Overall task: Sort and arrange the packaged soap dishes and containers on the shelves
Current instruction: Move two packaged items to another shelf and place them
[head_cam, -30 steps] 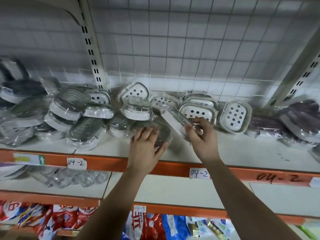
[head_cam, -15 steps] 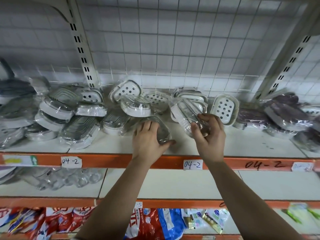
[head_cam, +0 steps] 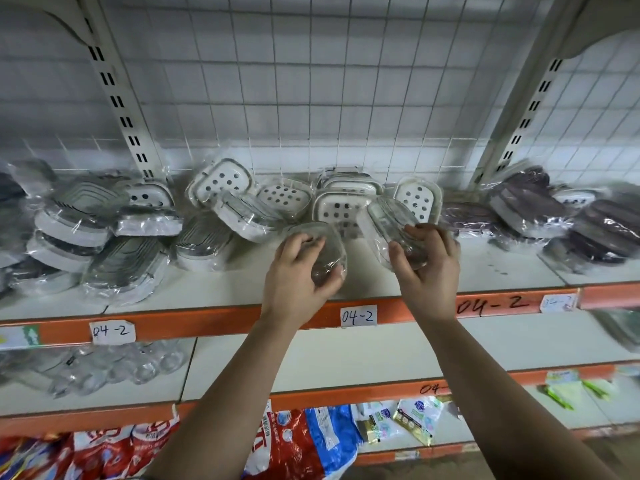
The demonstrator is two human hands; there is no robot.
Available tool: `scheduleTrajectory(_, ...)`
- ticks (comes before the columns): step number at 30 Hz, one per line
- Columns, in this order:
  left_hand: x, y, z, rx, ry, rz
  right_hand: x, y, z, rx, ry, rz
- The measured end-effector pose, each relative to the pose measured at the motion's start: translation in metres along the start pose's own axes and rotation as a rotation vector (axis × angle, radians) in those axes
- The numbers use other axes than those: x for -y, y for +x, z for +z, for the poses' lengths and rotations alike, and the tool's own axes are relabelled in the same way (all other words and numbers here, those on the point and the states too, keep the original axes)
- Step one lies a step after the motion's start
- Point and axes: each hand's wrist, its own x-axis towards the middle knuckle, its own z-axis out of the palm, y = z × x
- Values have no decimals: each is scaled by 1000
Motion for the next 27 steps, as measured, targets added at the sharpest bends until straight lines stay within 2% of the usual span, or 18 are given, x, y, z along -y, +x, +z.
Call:
scheduleTrajectory(11, -95, -3, 41, 60, -63, 157, -42, -13, -109, -152, -119, 36)
scheduleTrajectory(15, -159, -12, 65, 102, -86, 224, -67, -26, -180, -205, -203, 37)
scheduleTrajectory(27, -334, -89, 149, 243, -123, 349, -148, -84, -391, -180, -439, 94)
